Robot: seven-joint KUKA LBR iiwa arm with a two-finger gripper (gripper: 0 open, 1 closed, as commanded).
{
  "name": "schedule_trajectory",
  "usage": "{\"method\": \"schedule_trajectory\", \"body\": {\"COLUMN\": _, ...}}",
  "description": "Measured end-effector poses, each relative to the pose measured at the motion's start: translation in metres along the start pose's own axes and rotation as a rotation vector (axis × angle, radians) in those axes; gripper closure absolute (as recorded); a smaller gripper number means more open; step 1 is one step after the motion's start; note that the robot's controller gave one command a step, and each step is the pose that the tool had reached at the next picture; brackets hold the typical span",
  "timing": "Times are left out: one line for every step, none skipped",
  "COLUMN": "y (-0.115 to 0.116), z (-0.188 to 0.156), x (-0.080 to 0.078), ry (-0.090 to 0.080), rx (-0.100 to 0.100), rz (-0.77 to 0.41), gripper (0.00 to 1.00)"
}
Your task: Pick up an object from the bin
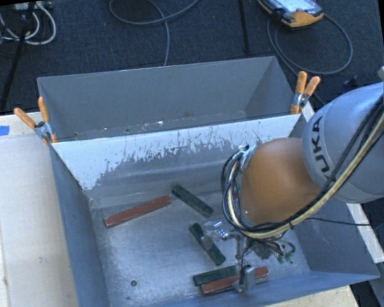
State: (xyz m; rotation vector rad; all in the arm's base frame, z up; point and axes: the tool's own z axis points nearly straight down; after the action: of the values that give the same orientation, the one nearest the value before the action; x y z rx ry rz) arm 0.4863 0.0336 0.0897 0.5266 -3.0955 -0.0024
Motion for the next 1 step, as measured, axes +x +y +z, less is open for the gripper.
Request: {"method": "schedule_trajectory", "body": {"y": -0.0054, "z": 0.018, "x": 0.0141, "ry": 0.01, "rx": -0.001, "rz": 0.109, "gripper": 1.0}}
